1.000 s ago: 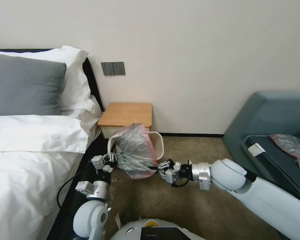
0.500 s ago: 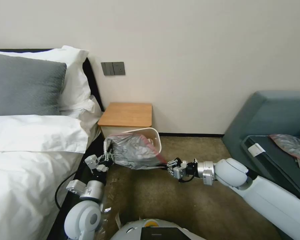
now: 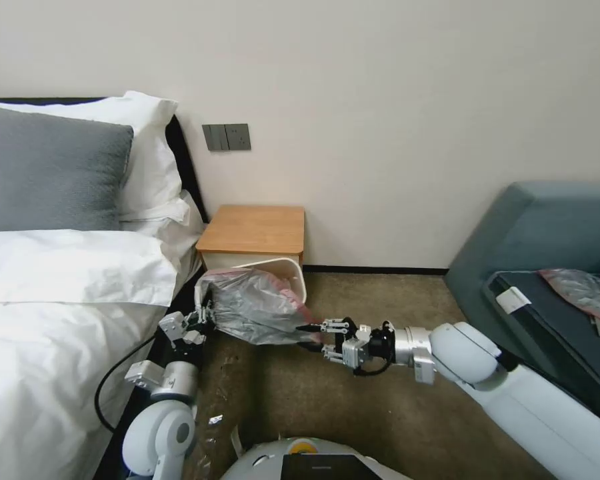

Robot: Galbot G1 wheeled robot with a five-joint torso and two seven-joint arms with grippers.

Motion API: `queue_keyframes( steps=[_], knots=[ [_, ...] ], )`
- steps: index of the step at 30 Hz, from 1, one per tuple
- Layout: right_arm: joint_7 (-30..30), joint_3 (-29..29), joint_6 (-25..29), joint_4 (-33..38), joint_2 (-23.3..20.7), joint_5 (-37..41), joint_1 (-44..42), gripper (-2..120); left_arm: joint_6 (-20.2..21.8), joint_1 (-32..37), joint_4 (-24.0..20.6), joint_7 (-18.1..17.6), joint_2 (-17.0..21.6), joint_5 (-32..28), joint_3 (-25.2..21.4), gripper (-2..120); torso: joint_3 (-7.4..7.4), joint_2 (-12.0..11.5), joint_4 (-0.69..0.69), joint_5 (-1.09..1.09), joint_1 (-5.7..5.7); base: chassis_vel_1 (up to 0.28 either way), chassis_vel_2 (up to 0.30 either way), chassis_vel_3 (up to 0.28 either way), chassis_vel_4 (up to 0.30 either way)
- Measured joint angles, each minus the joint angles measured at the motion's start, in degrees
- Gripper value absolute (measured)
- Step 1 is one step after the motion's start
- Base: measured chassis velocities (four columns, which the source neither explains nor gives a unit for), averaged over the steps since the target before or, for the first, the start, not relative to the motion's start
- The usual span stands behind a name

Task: Pick up the garbage bag from the table and place it over the trash can.

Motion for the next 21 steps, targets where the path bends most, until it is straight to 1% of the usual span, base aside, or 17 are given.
queue_keyframes(
  steps=[2, 3, 4, 5, 6, 7, 8, 10, 11, 12, 13, 14, 16, 17, 19, 20, 21],
  knots=[
    [-0.46, 4.47, 0.43, 2.61, 1.86, 2.69, -3.76, 50, -1.32, -0.46, 1.54, 0.60, 0.48, 1.31, -0.75, 4, 0.00, 0.00, 0.00, -0.01, 0.00, 0.000, 0.000, 0.000, 0.000],
    [-0.35, 5.41, 0.46, 3.00, 2.59, 3.26, -4.68, 53, -1.64, -0.51, 1.93, 0.73, 0.58, 1.65, -0.80, 4, 0.00, 0.00, 0.00, -0.01, 0.00, 0.000, 0.000, 0.000, 0.000],
    [-0.35, 5.41, 0.46, 3.00, 2.59, 3.26, -4.68, 53, -1.64, -0.51, 1.93, 0.73, 0.58, 1.65, -0.80, 4, 0.00, 0.00, 0.00, -0.01, 0.00, 0.000, 0.000, 0.000, 0.000],
    [0.28, 7.73, 0.66, 3.50, 5.12, 4.38, -7.21, 60, -2.71, -0.50, 3.19, 1.04, 0.91, 2.64, -0.71, 4, 0.00, 0.00, 0.01, -0.01, 0.00, 0.000, 0.000, 0.000, 0.000],
    [0.93, 8.96, 1.05, 3.34, 7.62, 4.68, -8.87, 63, -3.44, -0.34, 4.02, 1.20, 1.12, 3.38, -0.35, 4, 0.00, 0.00, 0.00, -0.02, 0.00, 0.000, 0.000, 0.000, 0.000],
    [1.75, 9.85, 1.80, 2.74, 10.50, 4.80, -10.62, 68, -4.04, -0.03, 4.69, 1.33, 1.28, 4.10, 0.13, 4, 0.00, 0.00, 0.00, -0.01, 0.00, 0.000, 0.000, 0.000, 0.000],
    [1.75, 9.85, 1.80, 2.74, 10.50, 4.80, -10.62, 68, -4.04, -0.03, 4.69, 1.33, 1.28, 4.10, 0.13, 4, 0.00, 0.00, 0.00, -0.01, 0.00, 0.000, 0.000, 0.000, 0.000],
    [4.35, 11.06, 3.70, 1.07, 18.41, 4.86, -14.97, 78, -4.62, 1.24, 5.41, 1.38, 1.24, 5.51, 1.73, 4, 0.00, 0.00, 0.00, 0.02, 0.00, 0.000, 0.000, 0.000, 0.000],
    [5.77, 11.12, 4.08, 0.46, 21.50, 4.89, -16.75, 84, -4.69, 1.83, 5.42, 1.36, 0.97, 6.02, 2.47, 4, 0.00, 0.00, -0.01, 0.02, 0.00, 0.000, 0.000, 0.000, 0.000],
    [5.77, 11.12, 4.08, 0.46, 21.50, 4.89, -16.75, 84, -4.69, 1.83, 5.42, 1.36, 0.97, 6.02, 2.47, 4, 0.00, 0.00, -0.01, 0.02, 0.00, 0.000, 0.000, 0.000, 0.000],
    [6.35, 11.05, 4.16, 0.23, 22.65, 4.90, -17.41, 85, -4.73, 2.08, 5.42, 1.35, 0.92, 6.20, 2.79, 4, 0.00, 0.00, -0.02, 0.00, 0.00, 0.000, 0.000, 0.000, 0.000],
    [9.25, 10.21, 4.22, -0.76, 26.74, 4.62, -19.69, 92, -4.95, 3.21, 5.42, 0.98, 0.61, 7.20, 4.32, 4, 0.00, 0.00, -0.02, 0.03, 0.00, 0.000, 0.000, 0.000, 0.000],
    [13.19, 8.50, 4.17, -1.91, 30.33, 2.87, -21.45, 98, -5.41, 4.06, 5.86, 0.56, 0.31, 8.39, 5.69, 4, 0.00, 0.00, -0.01, 0.00, 0.00, 0.000, 0.000, 0.000, 0.000],
    [13.19, 8.50, 4.17, -1.91, 30.33, 2.87, -21.45, 98, -5.41, 4.06, 5.86, 0.56, 0.31, 8.39, 5.69, 4, 0.00, 0.00, -0.01, 0.00, 0.00, 0.000, 0.000, 0.000, 0.000],
    [17.42, 6.75, 4.26, -3.53, 34.41, -0.19, -22.98, 100, -5.92, 5.00, 6.94, -0.11, 0.09, 9.83, 7.66, 4, -0.01, 0.00, 0.02, 0.01, 0.00, 0.000, 0.000, 0.000, 0.000],
    [17.42, 6.75, 4.26, -3.53, 34.41, -0.19, -22.98, 100, -5.92, 5.00, 6.94, -0.11, 0.09, 9.83, 7.66, 4, -0.01, 0.00, 0.02, 0.01, 0.00, 0.000, 0.000, 0.000, 0.000],
    [19.08, 6.15, 4.74, -4.99, 36.80, -1.17, -24.31, 100, -5.93, 5.70, 7.44, -0.62, -0.17, 10.46, 8.99, 4, 0.00, 0.00, 0.01, -0.01, 0.00, 0.000, 0.000, 0.000, 0.000]
  ],
)
